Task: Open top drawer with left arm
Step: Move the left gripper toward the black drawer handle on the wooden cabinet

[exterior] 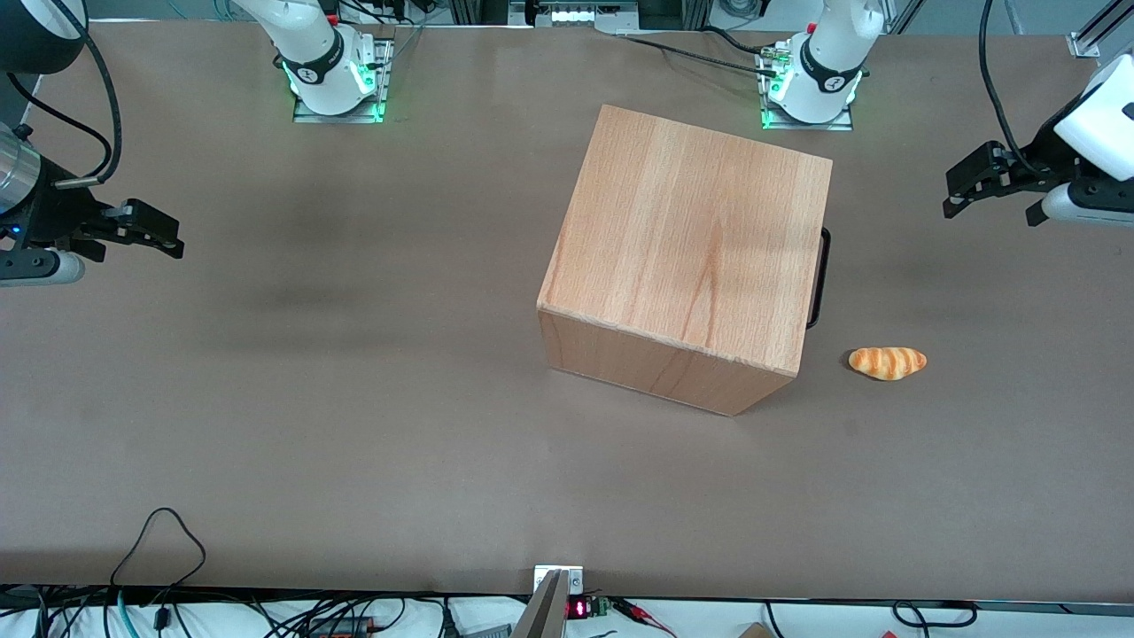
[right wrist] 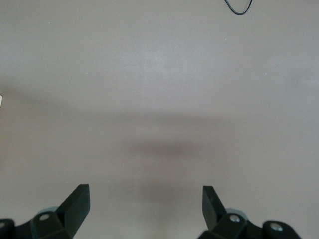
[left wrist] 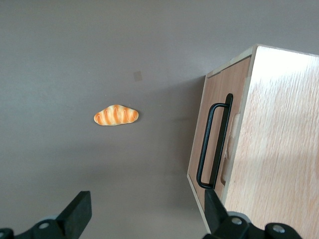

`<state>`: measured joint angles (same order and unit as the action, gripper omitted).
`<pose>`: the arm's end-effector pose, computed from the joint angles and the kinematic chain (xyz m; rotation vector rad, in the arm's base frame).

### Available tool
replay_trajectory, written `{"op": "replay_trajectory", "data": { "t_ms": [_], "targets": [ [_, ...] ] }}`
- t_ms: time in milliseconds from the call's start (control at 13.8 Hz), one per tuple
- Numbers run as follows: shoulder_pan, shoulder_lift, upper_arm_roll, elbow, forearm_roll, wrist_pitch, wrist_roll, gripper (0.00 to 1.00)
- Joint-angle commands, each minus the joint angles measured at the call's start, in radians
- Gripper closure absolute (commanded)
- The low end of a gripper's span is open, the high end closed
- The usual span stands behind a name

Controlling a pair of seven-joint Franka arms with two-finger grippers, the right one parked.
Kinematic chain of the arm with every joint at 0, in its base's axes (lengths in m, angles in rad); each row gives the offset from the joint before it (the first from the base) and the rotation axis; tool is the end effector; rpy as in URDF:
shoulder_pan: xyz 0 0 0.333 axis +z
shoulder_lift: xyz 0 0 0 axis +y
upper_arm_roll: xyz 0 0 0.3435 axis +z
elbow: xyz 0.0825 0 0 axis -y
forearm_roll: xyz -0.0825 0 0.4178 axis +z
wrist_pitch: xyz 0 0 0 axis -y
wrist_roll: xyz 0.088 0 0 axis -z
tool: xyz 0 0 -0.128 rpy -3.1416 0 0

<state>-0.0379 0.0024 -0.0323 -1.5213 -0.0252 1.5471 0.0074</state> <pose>0.5861 -0.0445 0.6525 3.1130 -0.1222 0.0352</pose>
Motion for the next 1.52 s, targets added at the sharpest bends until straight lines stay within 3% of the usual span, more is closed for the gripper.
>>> {"op": "replay_trajectory", "data": {
  "t_ms": [0,507,1087,1449],
  "targets": [
    [-0.002,-0.012,0.002,0.003,0.016,-0.021,-0.013,0.0],
    [-0.002,0.059,0.009,0.03,-0.036,-0.019,-0.01,0.0],
    [-0.025,0.205,-0.006,0.03,-0.042,-0.025,-0.009,0.0],
    [-0.011,0.246,-0.005,0.033,-0.123,-0.022,-0.004,0.0]
  ]
}}
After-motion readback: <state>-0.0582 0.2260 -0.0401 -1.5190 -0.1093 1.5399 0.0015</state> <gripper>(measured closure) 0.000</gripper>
